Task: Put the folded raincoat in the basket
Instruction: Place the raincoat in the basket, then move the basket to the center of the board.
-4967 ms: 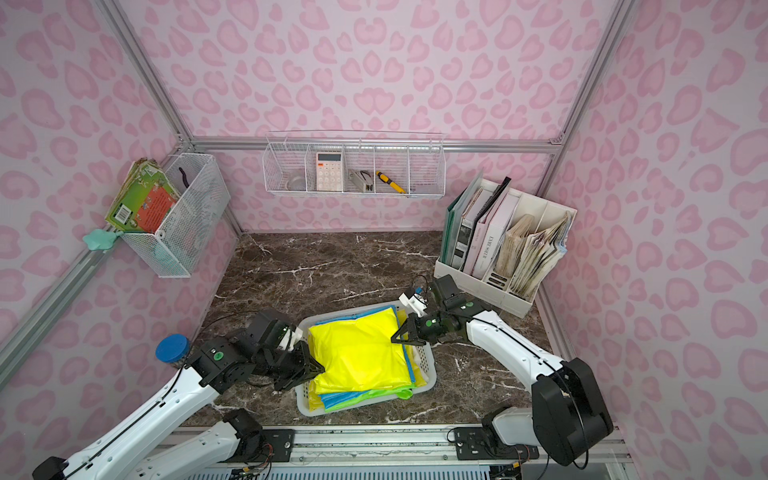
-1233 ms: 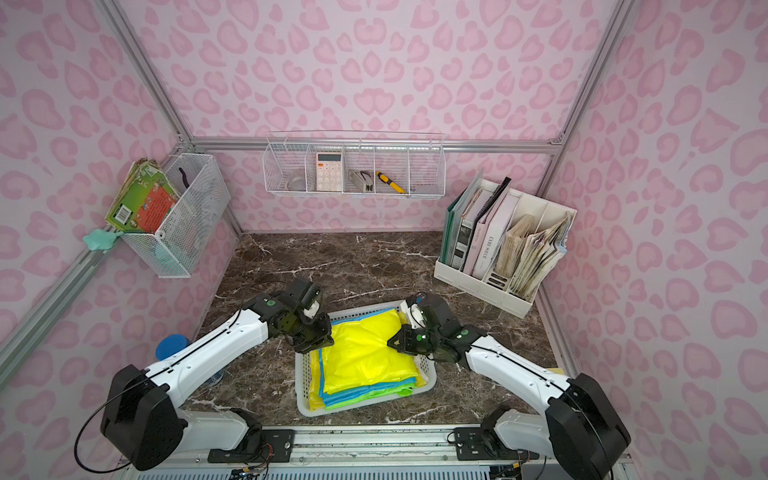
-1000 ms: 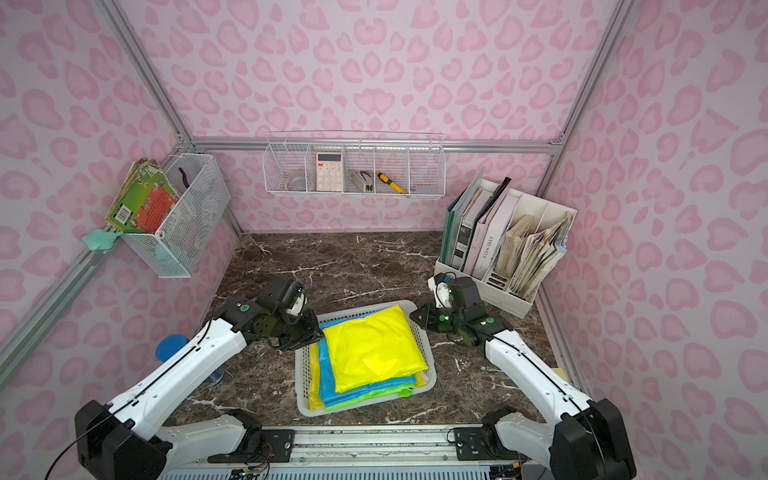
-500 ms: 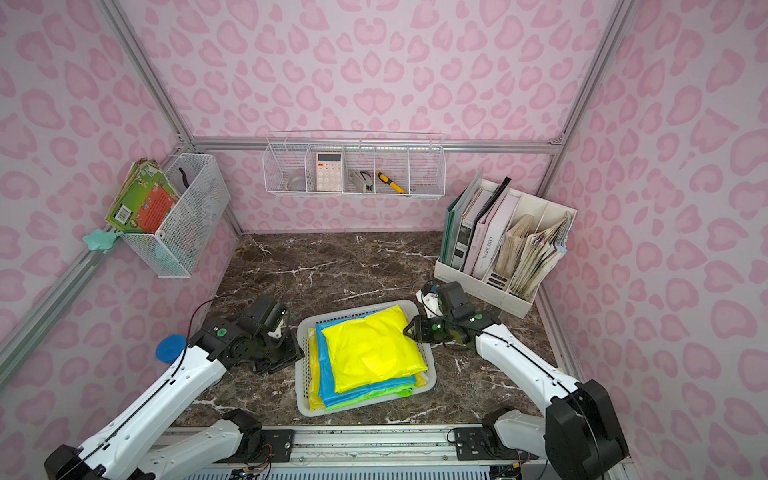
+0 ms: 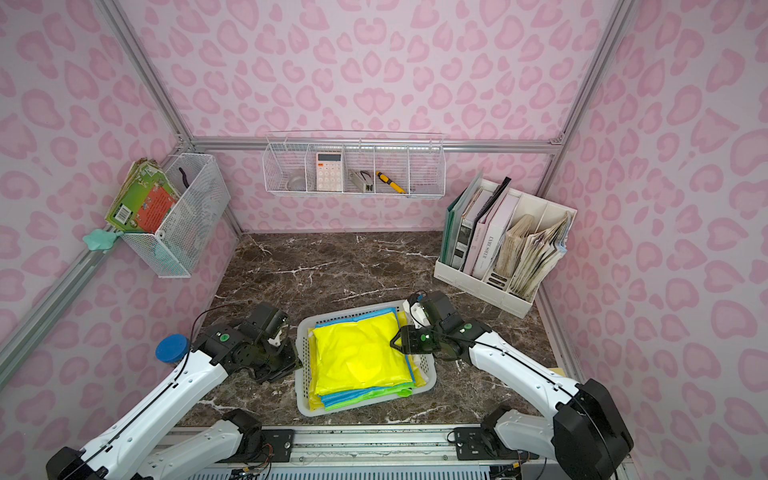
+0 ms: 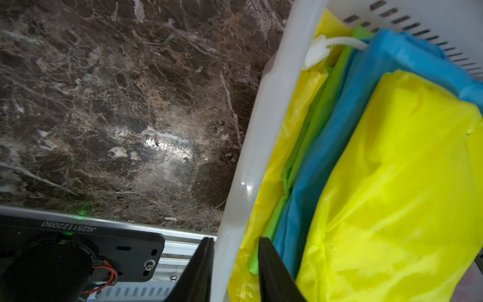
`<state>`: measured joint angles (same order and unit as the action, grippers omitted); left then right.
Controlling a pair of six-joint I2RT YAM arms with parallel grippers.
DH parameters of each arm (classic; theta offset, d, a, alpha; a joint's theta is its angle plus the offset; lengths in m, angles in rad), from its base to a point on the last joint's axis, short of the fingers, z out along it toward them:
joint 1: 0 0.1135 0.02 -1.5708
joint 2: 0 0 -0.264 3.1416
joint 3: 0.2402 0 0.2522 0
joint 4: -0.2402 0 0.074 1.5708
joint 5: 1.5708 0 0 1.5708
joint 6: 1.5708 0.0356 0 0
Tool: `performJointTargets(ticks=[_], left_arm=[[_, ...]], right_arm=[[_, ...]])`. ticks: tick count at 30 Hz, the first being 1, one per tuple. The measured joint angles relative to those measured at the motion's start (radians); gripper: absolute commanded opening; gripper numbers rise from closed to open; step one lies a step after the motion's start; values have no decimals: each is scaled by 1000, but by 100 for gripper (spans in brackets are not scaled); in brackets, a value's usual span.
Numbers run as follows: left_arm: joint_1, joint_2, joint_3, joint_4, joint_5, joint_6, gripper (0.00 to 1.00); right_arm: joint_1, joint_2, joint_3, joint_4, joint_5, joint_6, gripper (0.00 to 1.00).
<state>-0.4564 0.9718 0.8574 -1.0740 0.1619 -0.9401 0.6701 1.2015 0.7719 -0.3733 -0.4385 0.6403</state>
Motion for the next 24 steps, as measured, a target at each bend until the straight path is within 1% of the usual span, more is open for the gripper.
performJointTargets(ticks=[2,6,11,13,15,19,21,24], left_arm=[[0,-1,0,-2,-1,-3,39],[0,4,-2,-30,-35,-14,39],[2,29,-28,-22,-40,-25,34],[2,36,-35,-9,-32,-25,28],[0,44,-49,34,-12,-21,24],[-1,77,-53,74,24,25,20],[-1,115,-34,96,45,33,18],[-1,202,26,114,43,55,15]], right_arm=[[-12,-5,32,-17,10,-18,53],[-78,-22,80,-48,57,-51,55],[-198,-42,80,-95,83,-92,55],[-237,-51,74,-103,82,-101,55],[-259,-60,61,-103,77,-113,55],[-293,-76,26,-98,67,-114,55],[-304,-80,8,-90,65,-113,55],[-315,-79,-16,-84,60,-113,55]])
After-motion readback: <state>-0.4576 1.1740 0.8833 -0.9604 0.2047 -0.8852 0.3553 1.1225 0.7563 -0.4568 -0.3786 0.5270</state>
